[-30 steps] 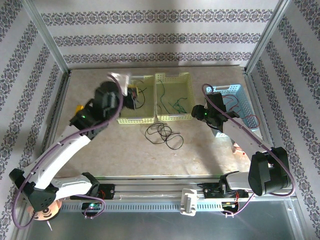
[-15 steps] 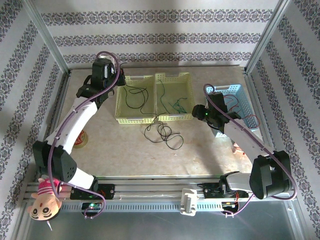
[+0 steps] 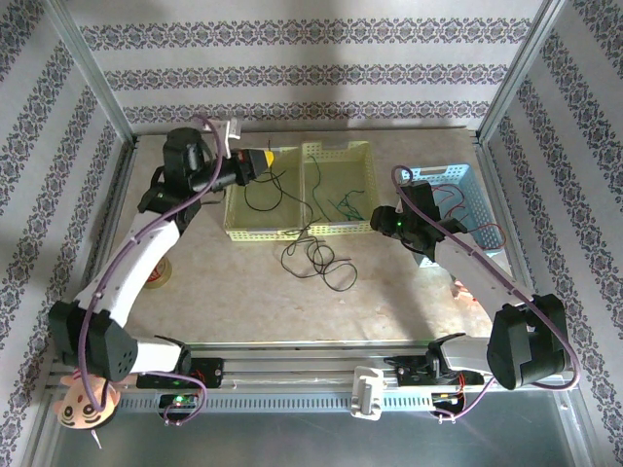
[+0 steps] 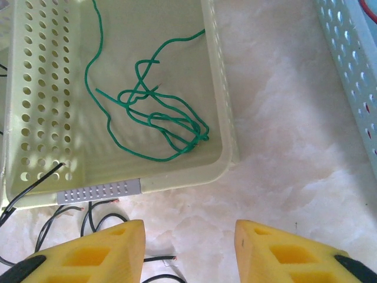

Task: Untangle the cables

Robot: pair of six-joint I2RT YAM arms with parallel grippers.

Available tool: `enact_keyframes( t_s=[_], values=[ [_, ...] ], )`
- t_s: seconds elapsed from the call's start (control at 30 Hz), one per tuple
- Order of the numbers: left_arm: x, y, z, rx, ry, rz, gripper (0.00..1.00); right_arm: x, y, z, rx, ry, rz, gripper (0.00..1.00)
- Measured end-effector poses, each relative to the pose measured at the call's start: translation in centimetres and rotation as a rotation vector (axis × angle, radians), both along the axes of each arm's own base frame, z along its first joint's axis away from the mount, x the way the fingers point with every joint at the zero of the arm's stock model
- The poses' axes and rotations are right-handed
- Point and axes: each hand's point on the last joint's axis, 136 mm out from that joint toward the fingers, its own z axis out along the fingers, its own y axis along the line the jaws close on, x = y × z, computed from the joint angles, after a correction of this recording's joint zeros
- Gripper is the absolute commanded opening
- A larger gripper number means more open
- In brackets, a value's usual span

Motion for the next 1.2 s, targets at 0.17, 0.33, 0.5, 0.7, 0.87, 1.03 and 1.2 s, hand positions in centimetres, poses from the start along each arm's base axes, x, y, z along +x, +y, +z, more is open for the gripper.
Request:
enact_keyframes(
  t_s=[0.17,0.33,0.5,0.7,0.87,1.03,1.2],
  values=[
    [-3.8,-0.5,2.3,-0.102,-0.073,-0.099,0.0,0.1,-0.2,-0.2,-0.008,0.005,-0.01,0.44],
    [-5.2,0.1,5.8,-0.131,-0.182,-0.087,0.0,0.1,-0.2,-0.3,-0.01,0.005,-0.012,0.44],
    [-2.7,2.0,8.2,-0.087,-0.234,0.092,0.0,0.1,-0.2,-0.3,-0.01,0.005,-0.01,0.44],
    [3.6,3.9,5.7,-0.007,-0.169,0.267,0.0,0.0,0.1,-0.2,-0.003,0.006,0.01,0.44],
    [9.3,5.0,-2.7,0.118,0.001,0.373,0.0,-0.2,0.3,-0.3,-0.009,0.005,0.033,0.44],
    [12.0,6.7,-11.0,0.241,0.154,0.485,0.02,-0.7,1.2,-0.5,-0.01,0.016,0.079,0.44],
    [12.1,7.7,-15.5,0.303,0.234,0.533,0.73,-1.2,2.0,-0.6,-0.013,0.023,0.116,0.44]
  ],
)
